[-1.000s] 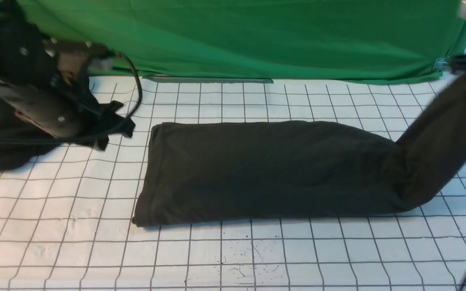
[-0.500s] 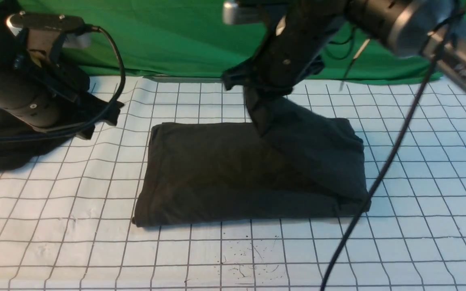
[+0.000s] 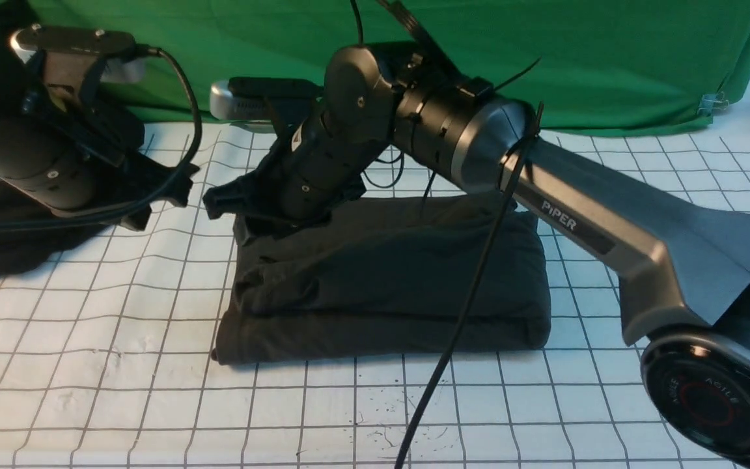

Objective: Fold a long-sleeved shirt over a white checkered tablecloth.

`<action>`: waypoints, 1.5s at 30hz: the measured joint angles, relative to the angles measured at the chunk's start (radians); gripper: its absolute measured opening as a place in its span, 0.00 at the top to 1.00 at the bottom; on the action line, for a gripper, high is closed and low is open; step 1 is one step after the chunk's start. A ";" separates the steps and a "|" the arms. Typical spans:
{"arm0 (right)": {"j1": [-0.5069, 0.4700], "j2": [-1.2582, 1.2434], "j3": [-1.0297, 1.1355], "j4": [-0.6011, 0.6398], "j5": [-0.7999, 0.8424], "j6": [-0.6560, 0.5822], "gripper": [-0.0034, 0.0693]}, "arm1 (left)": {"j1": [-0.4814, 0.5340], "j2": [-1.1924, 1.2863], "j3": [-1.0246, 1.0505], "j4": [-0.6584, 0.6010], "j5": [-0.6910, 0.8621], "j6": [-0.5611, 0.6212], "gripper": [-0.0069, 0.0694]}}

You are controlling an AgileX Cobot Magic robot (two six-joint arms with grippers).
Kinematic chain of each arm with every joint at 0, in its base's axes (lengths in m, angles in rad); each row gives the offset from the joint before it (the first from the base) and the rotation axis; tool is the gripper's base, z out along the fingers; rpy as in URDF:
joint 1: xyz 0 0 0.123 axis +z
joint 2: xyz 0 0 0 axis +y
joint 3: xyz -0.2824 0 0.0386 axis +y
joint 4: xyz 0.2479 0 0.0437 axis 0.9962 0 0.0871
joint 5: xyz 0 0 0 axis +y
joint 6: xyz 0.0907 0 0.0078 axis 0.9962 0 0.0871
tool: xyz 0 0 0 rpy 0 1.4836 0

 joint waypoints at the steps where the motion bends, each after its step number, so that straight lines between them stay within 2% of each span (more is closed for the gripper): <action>1: 0.000 0.000 -0.004 0.001 0.009 -0.005 0.39 | 0.000 0.000 0.000 0.000 0.000 0.000 0.91; 4: -0.010 -0.001 -0.045 0.002 0.103 -0.085 0.33 | 0.000 0.000 0.000 -0.001 0.002 0.000 0.91; 5: -0.023 -0.008 -0.074 -0.015 0.184 -0.123 0.33 | 0.000 0.000 0.000 -0.005 0.002 0.000 0.91; 7: -0.053 -0.036 -0.103 -0.062 0.245 -0.160 0.38 | 0.001 0.000 0.000 -0.021 0.001 0.004 0.91; 9: -0.089 -0.081 -0.112 -0.112 0.263 -0.171 0.52 | 0.001 0.010 0.000 -0.062 0.000 0.035 0.91; 10: -0.115 -0.106 -0.116 -0.145 0.267 -0.176 0.64 | 0.003 0.025 -0.004 -0.098 0.007 0.048 0.91; 12: -0.151 -0.153 -0.111 -0.175 0.268 -0.181 0.81 | 0.003 0.059 -0.025 -0.142 0.037 0.055 0.91; 15: -0.200 -0.245 -0.003 -0.195 0.267 -0.209 0.93 | 0.003 0.160 -0.093 -0.189 0.098 0.070 0.91; 18: -0.224 -0.299 0.123 -0.203 0.270 -0.235 0.95 | 0.003 0.234 -0.152 -0.218 0.110 0.078 0.91; 20: -0.249 -0.347 0.291 -0.203 0.280 -0.260 0.95 | 0.004 0.304 -0.214 -0.259 0.121 0.087 0.91; 24: -0.287 -0.376 0.429 -0.204 0.275 -0.267 0.96 | 0.004 0.376 -0.266 -0.294 0.137 0.090 0.89; 28: -0.302 -0.386 0.456 -0.204 0.255 -0.268 0.96 | 0.004 0.430 -0.271 -0.307 0.133 0.090 0.78; 32: -0.302 -0.398 0.456 -0.197 0.222 -0.270 0.96 | 0.004 0.497 -0.271 -0.325 0.101 0.063 0.53; 37: -0.302 -0.398 0.456 -0.197 0.218 -0.270 0.96 | 0.004 0.545 -0.272 -0.378 0.060 0.066 0.36; 40: -0.302 -0.398 0.456 -0.197 0.213 -0.273 0.96 | 0.004 0.571 -0.275 -0.408 0.035 0.092 0.36; 43: -0.302 -0.398 0.456 -0.196 0.213 -0.276 0.96 | 0.004 0.589 -0.275 -0.416 0.016 0.103 0.42; 45: -0.302 -0.398 0.456 -0.196 0.213 -0.279 0.96 | 0.004 0.602 -0.275 -0.417 0.006 0.122 0.52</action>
